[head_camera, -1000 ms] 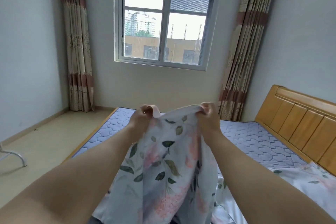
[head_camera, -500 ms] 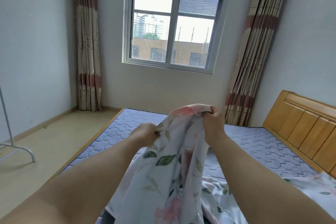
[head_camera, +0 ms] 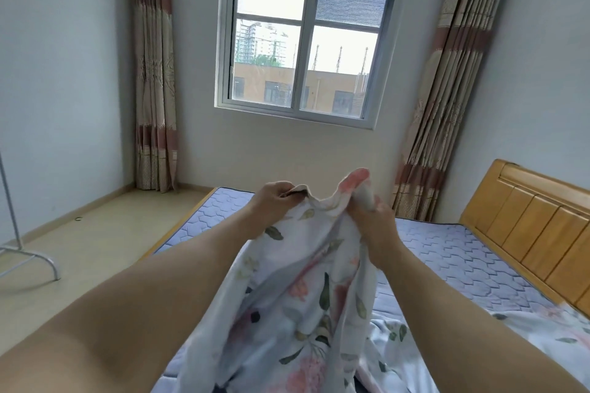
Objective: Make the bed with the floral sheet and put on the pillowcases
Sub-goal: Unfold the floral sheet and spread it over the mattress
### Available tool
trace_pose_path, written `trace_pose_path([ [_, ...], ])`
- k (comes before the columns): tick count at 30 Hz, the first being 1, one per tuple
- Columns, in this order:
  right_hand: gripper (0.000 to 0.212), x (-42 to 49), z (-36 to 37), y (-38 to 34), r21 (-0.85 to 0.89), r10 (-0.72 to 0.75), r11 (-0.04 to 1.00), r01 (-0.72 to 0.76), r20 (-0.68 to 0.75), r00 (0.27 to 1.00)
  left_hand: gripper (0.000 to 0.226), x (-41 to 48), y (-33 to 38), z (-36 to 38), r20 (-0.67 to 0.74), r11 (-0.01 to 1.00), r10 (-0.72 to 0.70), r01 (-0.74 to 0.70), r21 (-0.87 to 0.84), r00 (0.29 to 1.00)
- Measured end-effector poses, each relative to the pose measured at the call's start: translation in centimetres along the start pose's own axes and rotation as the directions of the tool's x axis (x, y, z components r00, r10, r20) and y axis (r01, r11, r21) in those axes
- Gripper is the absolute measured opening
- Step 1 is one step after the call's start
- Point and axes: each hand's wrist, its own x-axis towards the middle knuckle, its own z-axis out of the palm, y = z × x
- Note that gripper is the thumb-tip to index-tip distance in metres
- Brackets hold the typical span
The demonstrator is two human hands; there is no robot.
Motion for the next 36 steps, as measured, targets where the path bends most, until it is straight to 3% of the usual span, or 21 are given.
trace_pose_path([
  [2, 0.023, -0.5, 0.8, -0.3, 0.049, 0.01, 0.998, -0.03, 0.37, 0.929, 0.027, -0.7, 1.6, 0.4, 0.084, 0.999, 0.021, -0.019, -0.027, 0.996],
  [4, 0.016, -1.1, 2.0, -0.5, -0.104, 0.129, 0.991, -0.088, 0.51, 0.851, 0.02, -1.3, 2.8, 0.6, 0.146, 0.993, 0.12, -0.116, -0.038, 0.982],
  [7, 0.011, -0.7, 2.8, -0.4, -0.185, 0.087, 0.983, -0.01, 0.412, 0.907, 0.012, -1.0, 2.4, 0.7, 0.156, 0.955, 0.206, -0.233, 0.186, 0.966],
  [10, 0.02, 0.0, 2.3, -0.2, 0.005, -0.035, 0.999, 0.035, 0.284, 0.958, 0.024, -0.1, -0.3, 0.2, 0.076, 0.915, 0.092, -0.114, 0.387, 0.993],
  [13, 0.038, 0.6, 1.4, -0.6, 0.139, -0.069, 0.989, 0.054, 0.105, 0.992, 0.026, -0.5, -3.2, -0.2, 0.155, 0.774, -0.084, -0.034, 0.633, 0.984],
  [15, 0.039, 0.8, 0.7, -1.6, 0.169, -0.072, 0.983, 0.075, -0.024, 0.997, 0.018, -0.6, -4.8, -0.7, 0.088, 0.833, -0.201, 0.123, 0.539, 0.976],
  [17, 0.035, 0.8, 0.2, -2.3, 0.165, -0.073, 0.982, 0.09, -0.104, 0.992, 0.021, 0.2, -5.2, -0.8, -0.036, 0.944, -0.226, 0.228, 0.238, 0.973],
  [20, 0.026, 1.0, -0.2, -1.8, 0.097, -0.061, 0.992, 0.078, -0.167, 0.984, 0.02, 1.7, -2.2, -0.7, -0.259, 0.987, -0.157, 0.144, -0.068, 0.953],
  [22, 0.022, 1.1, -0.3, -1.2, 0.075, -0.036, 0.996, 0.051, -0.181, 0.983, 0.024, 2.3, 0.6, -1.1, -0.34, 0.987, -0.066, 0.012, -0.159, 0.938],
  [25, 0.02, 1.0, -0.4, -1.8, 0.115, -0.023, 0.992, 0.045, -0.187, 0.982, 0.018, 1.8, 3.3, -1.2, -0.246, 0.986, 0.068, -0.104, -0.134, 0.967],
  [27, 0.02, 0.8, 0.3, -2.5, 0.119, -0.084, 0.988, 0.098, -0.118, 0.989, 0.037, 0.7, 3.4, -0.4, 0.036, 0.998, 0.065, -0.065, -0.012, 0.997],
  [29, 0.023, 0.2, 1.5, -3.2, 0.106, -0.146, 0.984, 0.144, 0.017, 0.989, 0.054, -0.3, 3.2, 1.4, 0.335, 0.997, 0.013, -0.037, 0.065, 0.942],
  [30, 0.024, -0.1, 2.3, -3.3, 0.093, -0.167, 0.983, 0.16, 0.084, 0.982, 0.049, -0.5, 3.0, 2.3, 0.388, 0.988, -0.013, -0.048, 0.148, 0.922],
  [32, 0.016, -0.3, 2.8, -2.8, 0.057, -0.179, 0.983, 0.174, 0.095, 0.979, 0.021, -0.4, 2.5, 3.2, 0.3, 0.956, -0.041, -0.049, 0.289, 0.953],
  [33, 0.012, -0.2, 2.6, -2.2, 0.034, -0.163, 0.986, 0.161, 0.066, 0.984, 0.005, -0.4, 2.4, 3.2, 0.198, 0.967, -0.051, -0.001, 0.256, 0.979],
  [36, 0.064, -0.7, 1.1, -1.0, -0.073, -0.012, 0.997, 0.025, 0.163, 0.987, 0.019, 0.8, 1.6, 2.3, -0.033, 0.984, -0.112, 0.107, -0.141, 0.993],
])
